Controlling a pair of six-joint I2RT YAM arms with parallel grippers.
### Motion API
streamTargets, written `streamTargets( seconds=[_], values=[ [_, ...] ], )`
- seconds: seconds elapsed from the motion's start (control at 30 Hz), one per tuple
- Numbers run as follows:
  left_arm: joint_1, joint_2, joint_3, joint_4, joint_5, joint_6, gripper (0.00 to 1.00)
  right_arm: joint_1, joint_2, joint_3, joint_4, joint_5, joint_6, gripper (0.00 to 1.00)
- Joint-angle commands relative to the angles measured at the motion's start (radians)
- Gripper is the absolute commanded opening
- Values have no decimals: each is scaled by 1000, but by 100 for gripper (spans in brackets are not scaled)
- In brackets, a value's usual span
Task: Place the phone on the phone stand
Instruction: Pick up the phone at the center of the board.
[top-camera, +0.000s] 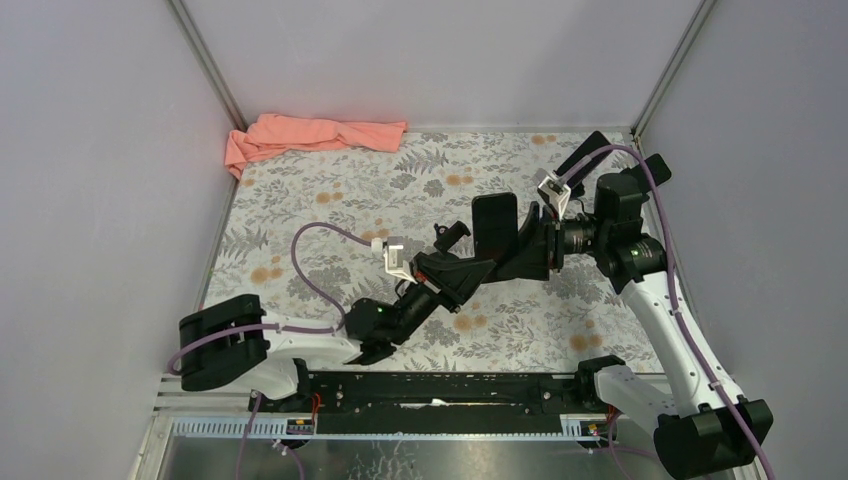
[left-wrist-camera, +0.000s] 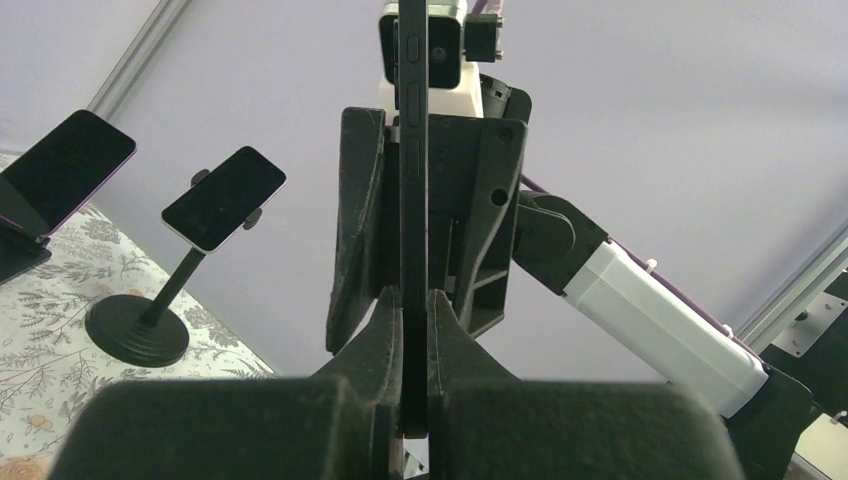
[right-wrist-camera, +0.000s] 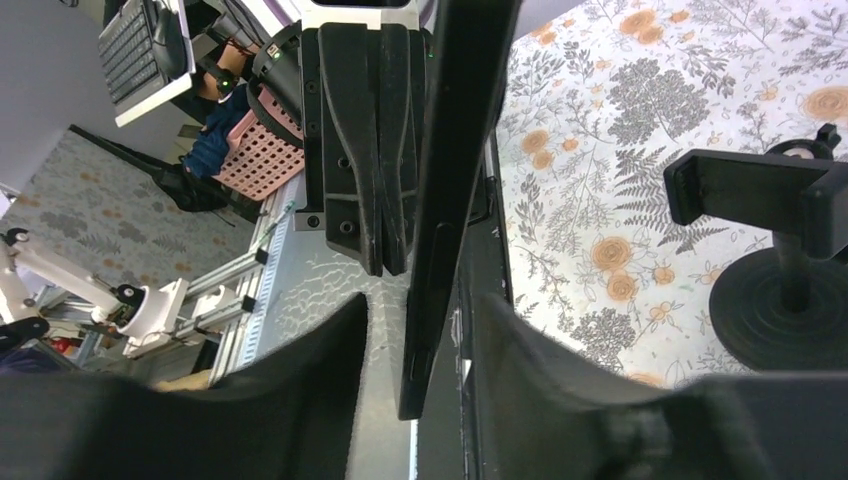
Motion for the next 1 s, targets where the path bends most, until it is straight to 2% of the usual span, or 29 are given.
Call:
streamTargets(
  seconds=[0.0, 0.1, 0.23, 0.3, 0.47, 0.6, 0.67, 0.8, 0.97],
  values=[
    [7, 9, 45, 132, 10, 18, 0, 12, -14, -11, 114, -13, 113, 44],
    [10, 11, 42, 132, 16, 1, 0, 12, -16, -16, 124, -22, 119, 24],
    [17, 0, 26, 131, 20, -13, 4, 12, -18, -19, 138, -38, 126, 9],
    [24, -11, 11, 128, 19, -26, 16, 12, -18, -23, 147, -48, 128, 4],
    [68, -83, -52, 74, 64, -106, 54, 12, -21, -41, 170, -117, 99, 0],
    [173, -189, -76, -105, 237, -205, 74, 10, -28, -61, 173, -128, 77, 0],
    [233, -241, -58, -244, 324, -218, 77, 10, -30, -74, 177, -124, 74, 0],
    [304, -303, 50, -550, 492, -185, 78, 12, -28, -87, 185, -119, 74, 0],
    [342, -301, 158, -727, 580, -136, 76, 11, -22, -90, 185, -118, 72, 0]
  ],
)
